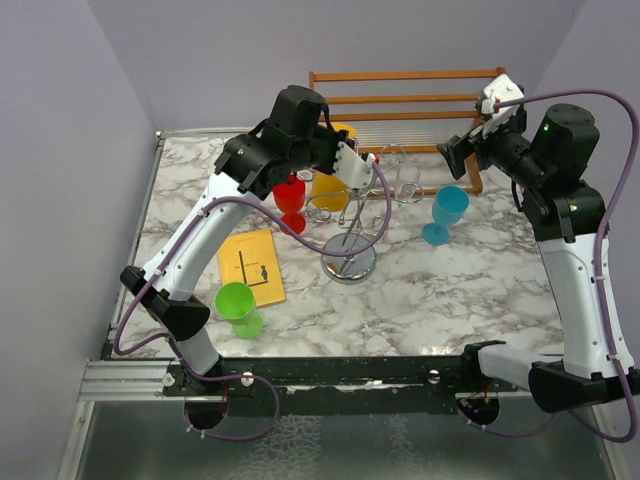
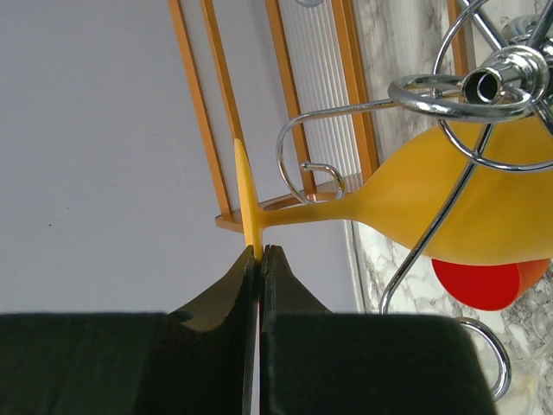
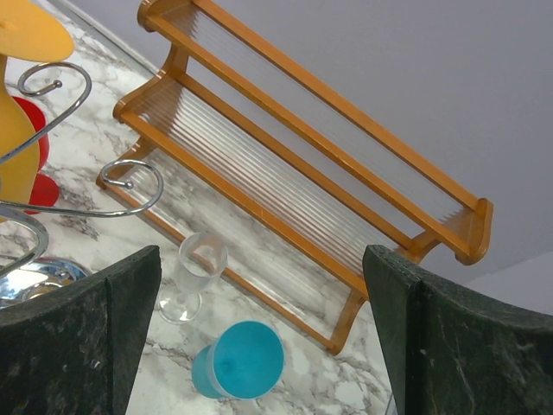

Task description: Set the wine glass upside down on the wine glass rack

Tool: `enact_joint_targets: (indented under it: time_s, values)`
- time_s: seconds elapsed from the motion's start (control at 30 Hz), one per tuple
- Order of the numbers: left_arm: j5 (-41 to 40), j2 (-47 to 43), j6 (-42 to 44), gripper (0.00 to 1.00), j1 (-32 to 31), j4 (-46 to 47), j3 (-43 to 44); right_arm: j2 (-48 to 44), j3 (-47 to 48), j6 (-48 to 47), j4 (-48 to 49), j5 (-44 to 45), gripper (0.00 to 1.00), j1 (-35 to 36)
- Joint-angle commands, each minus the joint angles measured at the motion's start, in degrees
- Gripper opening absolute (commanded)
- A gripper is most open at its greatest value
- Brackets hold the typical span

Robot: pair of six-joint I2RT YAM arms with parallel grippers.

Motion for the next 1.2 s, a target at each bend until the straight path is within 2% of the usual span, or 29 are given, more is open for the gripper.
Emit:
enact_joint_targets:
  time_s: [0.0,0.33,0.87,1.17]
  values:
    - [3.63,0.90,0.86,0.00,-0.87,-0.22,3.13,-1.25,-1.00,0.76,2.30,-1.19,1.00,-0.67]
    - [3.10,3.94,1.22,0.00,-2.11,2.14,4.19,-2.03,-2.22,0.79,3.01,-1.45,1.00,-1.79]
    - [-8.26,4.64,0.83,0.00,-2.50,11.20,-0.65,-3.11,-3.61,0.90,3.30,-1.99,1.00,-2.98]
    - [-12.29,3.63,0.37,0.00,-2.44,12.16,-3.12,-3.68,-4.61,0.62,3.53,-1.86,1.00,-3.40]
